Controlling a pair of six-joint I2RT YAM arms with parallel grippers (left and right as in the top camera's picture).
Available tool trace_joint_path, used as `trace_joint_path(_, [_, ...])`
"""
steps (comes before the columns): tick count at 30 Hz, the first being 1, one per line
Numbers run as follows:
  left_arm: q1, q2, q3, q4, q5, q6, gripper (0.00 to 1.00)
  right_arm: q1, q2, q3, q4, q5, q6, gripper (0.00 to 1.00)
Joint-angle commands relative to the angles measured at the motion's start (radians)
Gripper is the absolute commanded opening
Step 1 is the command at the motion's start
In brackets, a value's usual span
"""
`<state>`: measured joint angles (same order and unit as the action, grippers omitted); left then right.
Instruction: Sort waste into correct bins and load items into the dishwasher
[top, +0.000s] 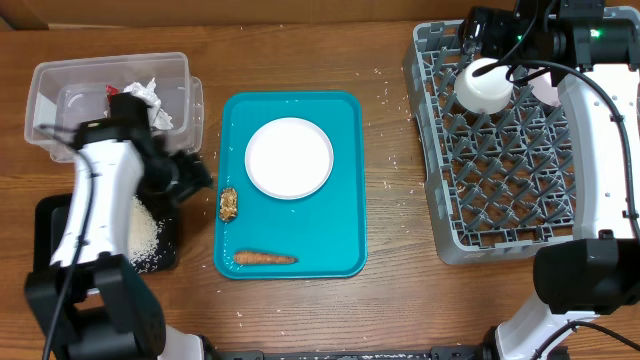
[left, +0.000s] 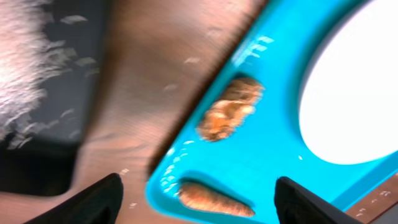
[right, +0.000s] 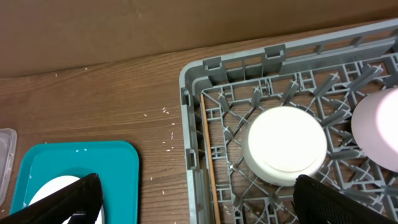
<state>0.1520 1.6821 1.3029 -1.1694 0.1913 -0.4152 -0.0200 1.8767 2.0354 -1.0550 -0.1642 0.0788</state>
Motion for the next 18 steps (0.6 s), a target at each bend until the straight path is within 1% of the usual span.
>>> trace_joint_path(1, [-0.108,-0.013,-0.060,0.058,-0.046,0.026,0.84,-0.004,-0.001,-0.002,0.006,0.007,0.004,1.00])
trace_joint_path(3, [-0.151,-0.010,-0.090,0.101,-0.065,0.023,0.84,-0.004,-0.001,-0.002,0.006,0.007,0.004,1.00])
trace_joint_path(5, [-0.190,0.000,-0.116,0.132,-0.100,-0.009,0.85,-0.004,-0.001,-0.002,0.006,0.007,0.004,1.00])
trace_joint_path(7, [-0.208,0.012,-0.130,0.148,-0.129,-0.018,0.85,-0.004,-0.001,-0.002,0.006,0.007,0.004,1.00])
trace_joint_path(14, [-0.221,0.063,-0.137,0.179,-0.220,-0.010,0.84,-0.004,-0.001,-0.002,0.006,0.007,0.004,1.00])
trace_joint_path(18, [-0.221,0.086,-0.137,0.238,-0.213,0.045,0.82,-0.004,-0.001,-0.002,0.006,0.007,0.004,1.00])
